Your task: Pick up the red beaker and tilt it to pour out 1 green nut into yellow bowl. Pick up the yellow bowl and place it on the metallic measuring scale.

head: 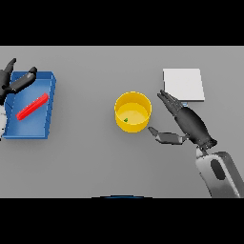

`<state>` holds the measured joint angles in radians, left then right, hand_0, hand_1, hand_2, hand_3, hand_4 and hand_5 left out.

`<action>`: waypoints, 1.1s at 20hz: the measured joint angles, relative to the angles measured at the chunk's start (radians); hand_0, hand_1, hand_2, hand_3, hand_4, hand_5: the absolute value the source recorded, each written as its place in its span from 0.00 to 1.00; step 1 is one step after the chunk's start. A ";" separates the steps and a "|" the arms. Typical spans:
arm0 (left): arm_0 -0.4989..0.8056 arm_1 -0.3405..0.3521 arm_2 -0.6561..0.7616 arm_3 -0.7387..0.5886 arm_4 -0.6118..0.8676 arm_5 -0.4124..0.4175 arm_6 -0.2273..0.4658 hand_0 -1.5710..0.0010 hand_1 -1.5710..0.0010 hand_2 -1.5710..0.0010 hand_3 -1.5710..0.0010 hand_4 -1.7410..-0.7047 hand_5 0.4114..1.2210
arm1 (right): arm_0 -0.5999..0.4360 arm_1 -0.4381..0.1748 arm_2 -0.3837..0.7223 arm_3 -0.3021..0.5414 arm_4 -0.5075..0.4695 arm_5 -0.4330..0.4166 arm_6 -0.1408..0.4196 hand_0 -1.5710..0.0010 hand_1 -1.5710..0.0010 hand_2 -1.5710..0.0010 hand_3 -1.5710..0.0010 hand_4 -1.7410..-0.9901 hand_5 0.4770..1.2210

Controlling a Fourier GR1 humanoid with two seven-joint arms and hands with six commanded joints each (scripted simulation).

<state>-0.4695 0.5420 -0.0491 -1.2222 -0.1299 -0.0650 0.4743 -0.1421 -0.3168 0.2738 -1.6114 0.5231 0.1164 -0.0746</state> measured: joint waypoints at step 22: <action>0.003 0.006 0.007 0.008 0.004 -0.015 0.001 1.00 1.00 1.00 1.00 0.91 0.36 | -0.510 -0.052 0.392 0.428 0.356 0.305 -0.156 1.00 1.00 1.00 1.00 0.75 0.26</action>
<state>-0.4662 0.5476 -0.0420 -1.2137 -0.1257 -0.0801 0.4751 -0.6517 -0.3685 0.6662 -1.1837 0.8787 0.4213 -0.2306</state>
